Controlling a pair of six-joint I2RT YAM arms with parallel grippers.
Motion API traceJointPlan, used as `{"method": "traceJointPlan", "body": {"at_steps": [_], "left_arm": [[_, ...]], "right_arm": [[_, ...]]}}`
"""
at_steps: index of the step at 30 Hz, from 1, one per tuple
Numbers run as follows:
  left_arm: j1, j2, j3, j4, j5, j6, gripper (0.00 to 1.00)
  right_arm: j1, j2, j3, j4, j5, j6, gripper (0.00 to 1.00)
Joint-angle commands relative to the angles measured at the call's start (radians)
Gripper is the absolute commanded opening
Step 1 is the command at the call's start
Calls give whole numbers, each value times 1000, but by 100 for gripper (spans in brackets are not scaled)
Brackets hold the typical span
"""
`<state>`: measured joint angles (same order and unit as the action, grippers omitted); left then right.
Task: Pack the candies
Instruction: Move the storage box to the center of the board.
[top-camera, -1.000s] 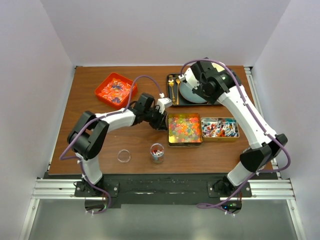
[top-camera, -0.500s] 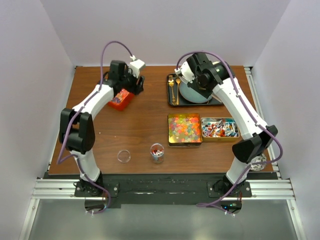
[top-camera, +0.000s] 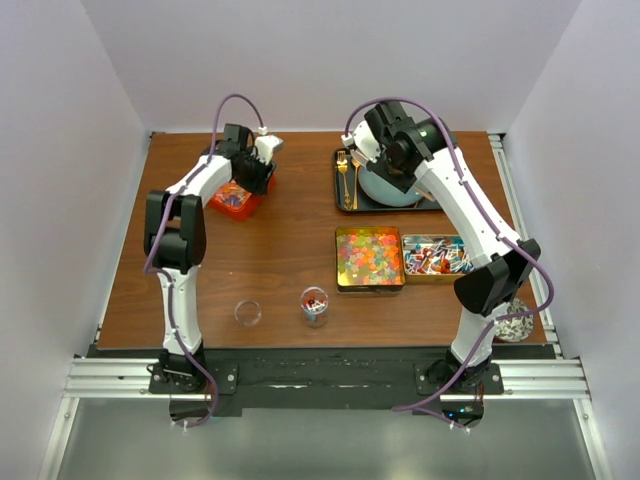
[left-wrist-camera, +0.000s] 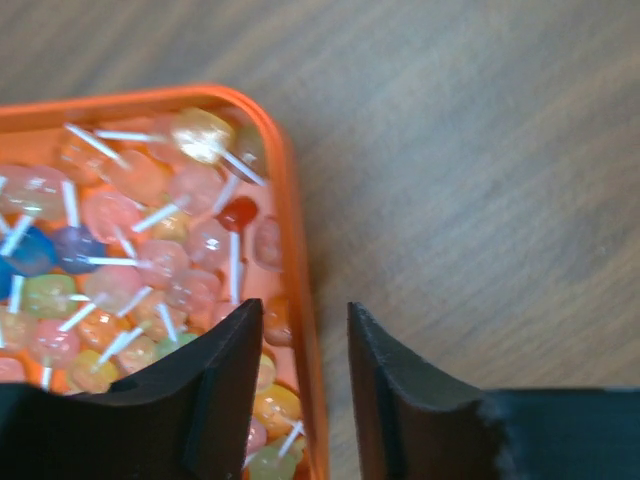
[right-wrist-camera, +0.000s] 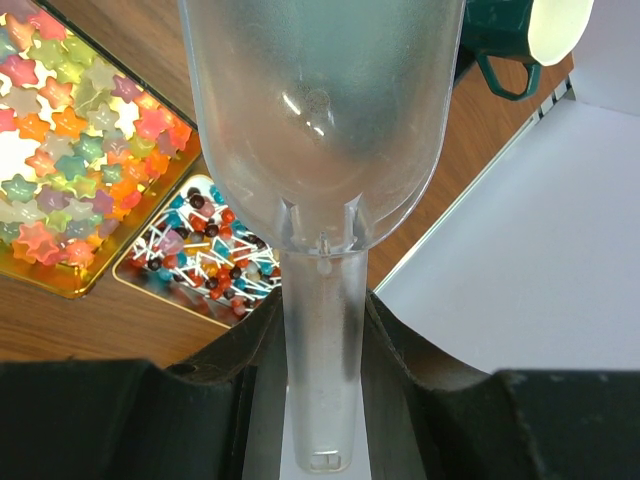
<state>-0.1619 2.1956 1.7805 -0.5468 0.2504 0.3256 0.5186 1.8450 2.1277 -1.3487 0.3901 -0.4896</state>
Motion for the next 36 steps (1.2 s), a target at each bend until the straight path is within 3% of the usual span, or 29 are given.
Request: {"method": "traceJointPlan", "body": {"at_steps": [1, 5, 10, 17, 24, 26, 28, 31, 36], "left_arm": [[4, -49, -33, -35, 70, 46, 35], [-5, -141, -182, -1, 131, 50, 20], [-56, -291, -354, 36, 170, 62, 11], [-233, -480, -627, 67, 219, 58, 8], [-378, -533, -708, 114, 260, -39, 8], [-381, -524, -696, 114, 271, -74, 12], [-383, -508, -647, 87, 254, -85, 29], [-367, -537, -581, -11, 251, -31, 43], [-288, -733, -563, -172, 455, 139, 51]], "right_arm": [[-2, -13, 47, -20, -11, 16, 0], [-2, -13, 49, -21, -11, 17, 0], [-2, -13, 52, -23, -14, 14, 0], [-2, -21, 49, -24, -14, 13, 0], [-2, -29, 43, -32, -25, 11, 0], [-2, -30, 40, -35, -25, 10, 0], [0, -33, 41, -36, -33, 3, 0], [0, -50, 23, -52, -97, -47, 0], [-2, -124, -107, -47, -223, -197, 0]]}}
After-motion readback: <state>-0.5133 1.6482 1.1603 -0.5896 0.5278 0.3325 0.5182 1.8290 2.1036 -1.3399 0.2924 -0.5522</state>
